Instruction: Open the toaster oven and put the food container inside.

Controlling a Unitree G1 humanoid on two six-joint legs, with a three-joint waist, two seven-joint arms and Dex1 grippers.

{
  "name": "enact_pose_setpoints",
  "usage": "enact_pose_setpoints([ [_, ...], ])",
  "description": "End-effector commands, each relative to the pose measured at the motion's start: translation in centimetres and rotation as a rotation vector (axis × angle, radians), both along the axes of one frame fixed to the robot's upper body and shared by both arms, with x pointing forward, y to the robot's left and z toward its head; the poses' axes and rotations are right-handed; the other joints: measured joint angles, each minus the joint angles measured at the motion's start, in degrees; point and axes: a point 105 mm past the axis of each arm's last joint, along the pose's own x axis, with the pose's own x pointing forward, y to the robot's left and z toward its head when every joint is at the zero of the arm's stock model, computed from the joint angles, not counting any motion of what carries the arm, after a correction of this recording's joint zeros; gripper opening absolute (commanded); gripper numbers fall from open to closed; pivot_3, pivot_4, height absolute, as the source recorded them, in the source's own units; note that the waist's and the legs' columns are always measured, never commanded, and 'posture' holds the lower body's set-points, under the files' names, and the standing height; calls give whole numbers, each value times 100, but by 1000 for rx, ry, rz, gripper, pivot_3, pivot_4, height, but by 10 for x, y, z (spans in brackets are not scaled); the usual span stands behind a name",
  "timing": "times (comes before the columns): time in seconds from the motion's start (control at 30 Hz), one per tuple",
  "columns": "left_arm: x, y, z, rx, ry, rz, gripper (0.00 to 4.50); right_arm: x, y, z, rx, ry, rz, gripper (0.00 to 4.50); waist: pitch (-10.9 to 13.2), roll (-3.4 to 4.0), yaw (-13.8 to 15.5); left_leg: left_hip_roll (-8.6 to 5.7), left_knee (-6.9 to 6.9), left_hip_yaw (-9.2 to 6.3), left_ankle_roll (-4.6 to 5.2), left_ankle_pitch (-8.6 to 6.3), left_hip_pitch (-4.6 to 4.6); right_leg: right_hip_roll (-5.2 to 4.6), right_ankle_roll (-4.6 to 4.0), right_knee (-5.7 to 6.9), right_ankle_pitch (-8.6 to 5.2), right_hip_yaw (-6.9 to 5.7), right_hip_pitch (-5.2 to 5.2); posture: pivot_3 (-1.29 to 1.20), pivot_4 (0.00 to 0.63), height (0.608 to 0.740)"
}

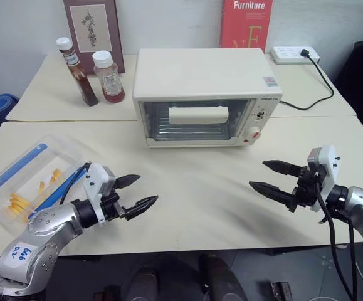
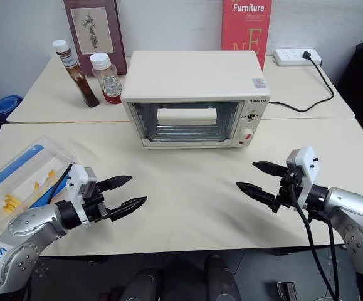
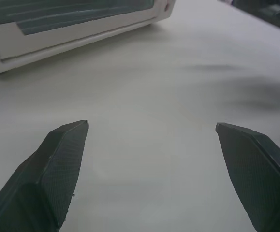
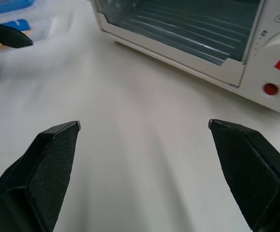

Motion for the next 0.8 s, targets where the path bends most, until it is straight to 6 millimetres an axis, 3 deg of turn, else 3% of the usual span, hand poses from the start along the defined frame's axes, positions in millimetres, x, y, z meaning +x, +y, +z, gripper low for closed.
enact_pose_setpoints([
  [0.03, -2, -3, 24, -57, -57, -21, 4500, -2, 19, 9, -4, -44, 74, 4455, 0, 0, -3, 0, 0, 0, 0, 0, 0, 0, 0, 0, 0, 0, 0, 0, 150, 740],
  [0.2, -4, -6, 53, -121, -102, -78, 4500, 13, 35, 28, 119, -66, 111, 4455, 0, 0, -5, 0, 3, 1, 0, 0, 2, 0, 0, 4, 0, -1, 0, 0, 150, 740],
  [0.33, -5, -7, 81, -99, -168, -170, 4500, 37, 50, 46, 193, -95, 136, 4455, 1, -1, -4, -2, 1, -2, 0, 0, -1, -1, 0, 3, 0, -2, -3, 0, 150, 740],
  [0.47, 7, -8, 99, -87, -207, -176, 4500, 58, 56, 54, 227, -87, 148, 4455, 3, 1, -4, -2, 0, -2, 0, 0, -2, 0, 0, 3, 0, -2, -6, 0, 150, 740],
  [0.67, 13, -12, 110, -89, -237, -193, 4500, 70, 60, 64, 194, -108, 196, 4455, 3, 2, -3, -2, -2, -1, -2, -2, -15, -2, 3, -4, 0, -3, -16, 0, 150, 740],
  [0.8, 15, -14, 114, -90, -257, -183, 4500, 65, 67, 76, 199, -129, 260, 4455, 5, 5, -17, 0, -3, 3, -3, -3, -23, -3, 5, -2, 1, -2, -29, 0, 150, 740],
])
